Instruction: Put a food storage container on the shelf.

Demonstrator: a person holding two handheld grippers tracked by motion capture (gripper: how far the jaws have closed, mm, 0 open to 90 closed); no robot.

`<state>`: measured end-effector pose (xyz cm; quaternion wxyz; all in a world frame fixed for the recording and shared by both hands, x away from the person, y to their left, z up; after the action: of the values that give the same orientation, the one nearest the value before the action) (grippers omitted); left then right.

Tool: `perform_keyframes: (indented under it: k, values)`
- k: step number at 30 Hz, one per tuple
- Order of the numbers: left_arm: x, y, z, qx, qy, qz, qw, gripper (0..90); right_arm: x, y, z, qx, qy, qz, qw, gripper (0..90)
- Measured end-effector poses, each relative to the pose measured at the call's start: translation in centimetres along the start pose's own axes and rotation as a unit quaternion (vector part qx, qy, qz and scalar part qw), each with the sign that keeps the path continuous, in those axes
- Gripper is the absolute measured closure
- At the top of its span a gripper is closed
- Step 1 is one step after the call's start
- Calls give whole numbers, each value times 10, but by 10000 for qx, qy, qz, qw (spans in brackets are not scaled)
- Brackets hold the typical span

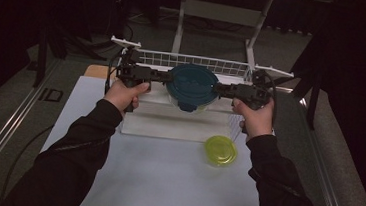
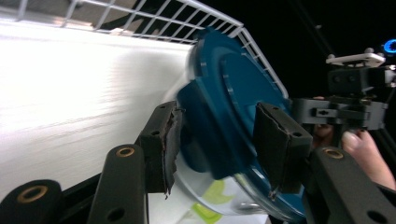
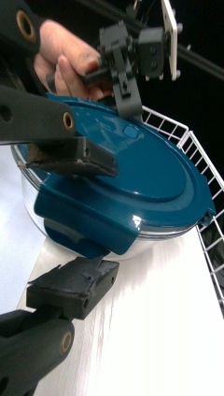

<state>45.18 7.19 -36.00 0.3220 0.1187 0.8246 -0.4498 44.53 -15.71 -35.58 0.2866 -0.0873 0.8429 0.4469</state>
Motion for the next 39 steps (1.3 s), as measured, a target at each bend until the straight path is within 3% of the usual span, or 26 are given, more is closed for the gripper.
perform_keyframes:
  k: [6,12,15,17,20,25,28,29,32,35,36,37,39]
  values:
    - [8,-8,-10,27,-7,219,9998,488,1,12,-13,145,-138,-385,9991,442]
    - [19,-16,-23,46,-144,538,9984,477,16,30,-19,-36,-111,-656,9978,430]
    - [29,-22,-28,28,-158,799,9967,462,25,38,-20,-65,-103,-826,9965,433]
    - [34,-24,-32,11,-217,917,9955,461,27,42,-22,39,-183,-972,9951,432]
    - [44,-30,-37,51,-283,1064,9939,448,31,51,-26,-146,-286,-1013,9943,441]
    - [61,-35,-44,30,-375,1344,9902,412,49,66,-19,-384,-124,-1157,9925,467]
    - [72,-40,-50,160,-577,1643,9846,368,61,73,-10,-582,57,-1157,9916,505]
    - [77,-43,-53,266,-690,1798,9809,351,64,74,-7,-612,87,-1145,9915,514]
    - [91,-46,-55,427,-723,2054,9751,266,74,77,4,-689,285,-1201,9900,583]
    - [105,-44,-54,430,-702,2077,9747,200,82,77,12,-622,424,-1320,9884,697]
    - [105,-44,-54,430,-702,2077,9747,158,82,77,12,-622,424,-1320,9884,697]
    - [114,-40,-52,407,-611,2036,9763,158,83,76,15,-574,444,-1340,9883,751]
    - [124,-36,-51,308,-581,2042,9767,76,85,73,21,-381,439,-1388,9886,864]
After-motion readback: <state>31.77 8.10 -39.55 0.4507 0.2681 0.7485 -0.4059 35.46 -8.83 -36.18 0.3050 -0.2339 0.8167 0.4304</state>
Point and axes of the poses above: each handheld gripper's, and its own axes: z roughly forward along the jaws, x roughly out of its underside, y roughly to its left, the point moved 8 cm from there along z, roughly forward along the jaws, and after that the axes turned 3 degrees about -x, right-handed, at the moved point
